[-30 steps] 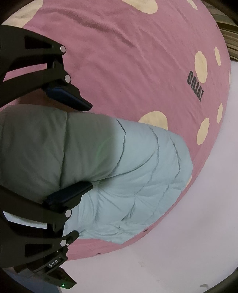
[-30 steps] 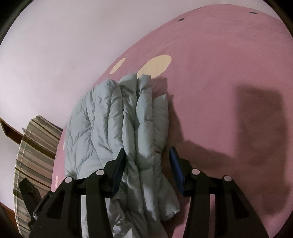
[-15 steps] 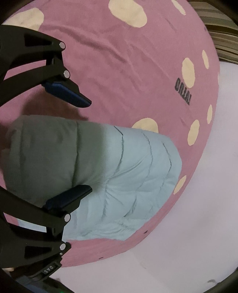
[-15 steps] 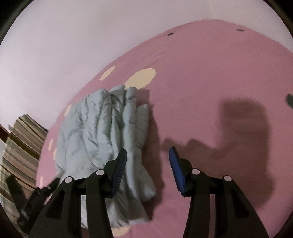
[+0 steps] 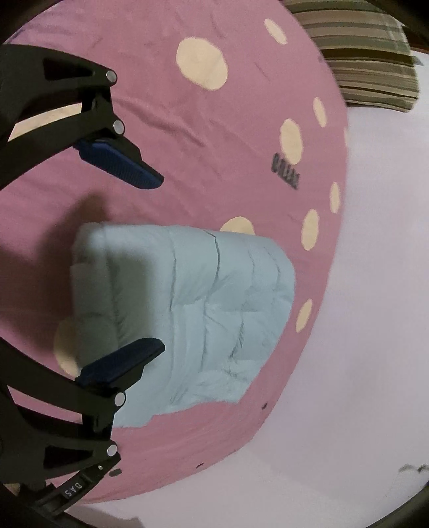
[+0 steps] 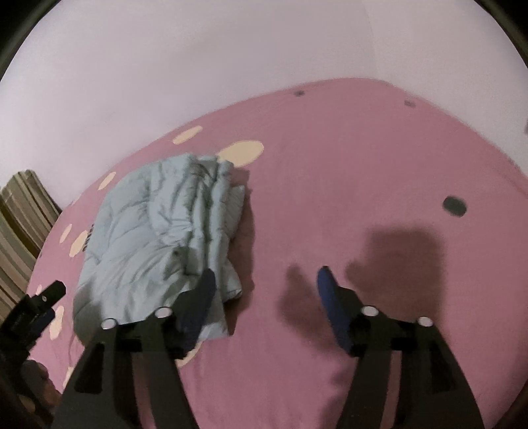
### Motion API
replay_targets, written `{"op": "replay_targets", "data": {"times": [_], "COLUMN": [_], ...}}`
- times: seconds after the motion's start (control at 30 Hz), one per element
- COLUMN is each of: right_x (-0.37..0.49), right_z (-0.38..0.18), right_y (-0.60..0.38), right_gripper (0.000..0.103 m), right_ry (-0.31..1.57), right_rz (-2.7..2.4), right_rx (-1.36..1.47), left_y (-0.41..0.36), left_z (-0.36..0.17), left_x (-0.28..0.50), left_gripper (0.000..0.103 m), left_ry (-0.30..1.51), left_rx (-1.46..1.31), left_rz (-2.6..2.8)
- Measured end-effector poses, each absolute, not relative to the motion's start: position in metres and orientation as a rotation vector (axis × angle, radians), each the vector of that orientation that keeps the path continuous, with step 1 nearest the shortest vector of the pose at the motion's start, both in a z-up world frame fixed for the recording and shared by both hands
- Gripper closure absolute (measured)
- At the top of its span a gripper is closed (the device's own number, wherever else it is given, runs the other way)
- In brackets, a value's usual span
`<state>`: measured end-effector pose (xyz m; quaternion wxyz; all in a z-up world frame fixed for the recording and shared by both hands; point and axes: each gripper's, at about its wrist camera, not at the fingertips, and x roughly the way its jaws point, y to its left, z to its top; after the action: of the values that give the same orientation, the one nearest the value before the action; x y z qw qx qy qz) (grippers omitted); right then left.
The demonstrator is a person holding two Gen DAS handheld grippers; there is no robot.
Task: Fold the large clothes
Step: 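Open both grippers and withdraw from the folded jacket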
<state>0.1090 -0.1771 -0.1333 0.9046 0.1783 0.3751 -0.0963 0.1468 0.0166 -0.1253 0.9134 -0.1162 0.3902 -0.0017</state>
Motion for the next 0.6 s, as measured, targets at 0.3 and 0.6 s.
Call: {"op": "replay_targets", "data": {"times": [0.3,0.6], "right_x": [0.082,0.059], "right_z": [-0.118,-0.083], "right_y": [-0.142,-0.107], "right_gripper": [0.031,0.024], "right_ry": [0.767,0.697], "right_rz": [-0.165,-0.166], "right_rx": [0.267,0.129], "left_y": [0.021,0.024], "left_z": [-0.111,-0.077], "left_x": [0.096,0.06], "left_gripper": [0.009,0.004], "left_ry": [0.764,0.706], "left_rx": [-0.187,-0.126], "left_rz": [0.037,0.097]}}
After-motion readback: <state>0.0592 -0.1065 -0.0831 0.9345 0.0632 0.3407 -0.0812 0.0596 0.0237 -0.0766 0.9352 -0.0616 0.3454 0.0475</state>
